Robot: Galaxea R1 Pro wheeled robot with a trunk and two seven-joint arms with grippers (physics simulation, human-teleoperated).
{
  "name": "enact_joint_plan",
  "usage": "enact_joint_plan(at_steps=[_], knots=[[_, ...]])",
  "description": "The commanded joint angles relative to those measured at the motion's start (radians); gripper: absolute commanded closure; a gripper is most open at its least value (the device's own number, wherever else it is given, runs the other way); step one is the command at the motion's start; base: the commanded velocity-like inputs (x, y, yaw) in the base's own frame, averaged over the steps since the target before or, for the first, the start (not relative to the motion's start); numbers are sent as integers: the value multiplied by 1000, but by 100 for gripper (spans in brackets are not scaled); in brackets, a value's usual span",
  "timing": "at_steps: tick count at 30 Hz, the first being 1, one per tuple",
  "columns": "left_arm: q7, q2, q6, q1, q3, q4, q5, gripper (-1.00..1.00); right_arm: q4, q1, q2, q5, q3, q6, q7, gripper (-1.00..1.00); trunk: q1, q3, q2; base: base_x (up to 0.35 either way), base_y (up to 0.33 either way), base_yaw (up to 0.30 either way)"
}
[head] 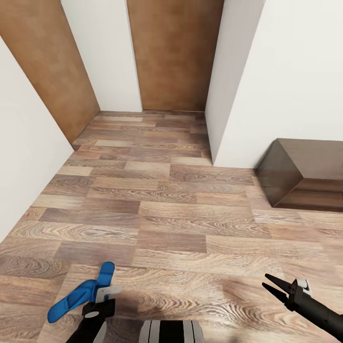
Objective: In the bedroom, move the book from the bed onto either nightstand, and place the two sandals side by side next to the bed.
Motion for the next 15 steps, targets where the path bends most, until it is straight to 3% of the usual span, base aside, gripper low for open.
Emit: enact_joint_plan(at_steps=[1, 15], knots=[[1, 0, 6, 0, 1, -2, 4, 100, 0, 0, 0, -4, 0, 8, 1, -100, -1, 3, 0, 0, 0, 0], [-6, 0, 6, 0, 1, -3, 7, 100, 0, 0, 1, -4, 0, 8, 0, -100, -7, 57, 3, 0, 0, 0]])
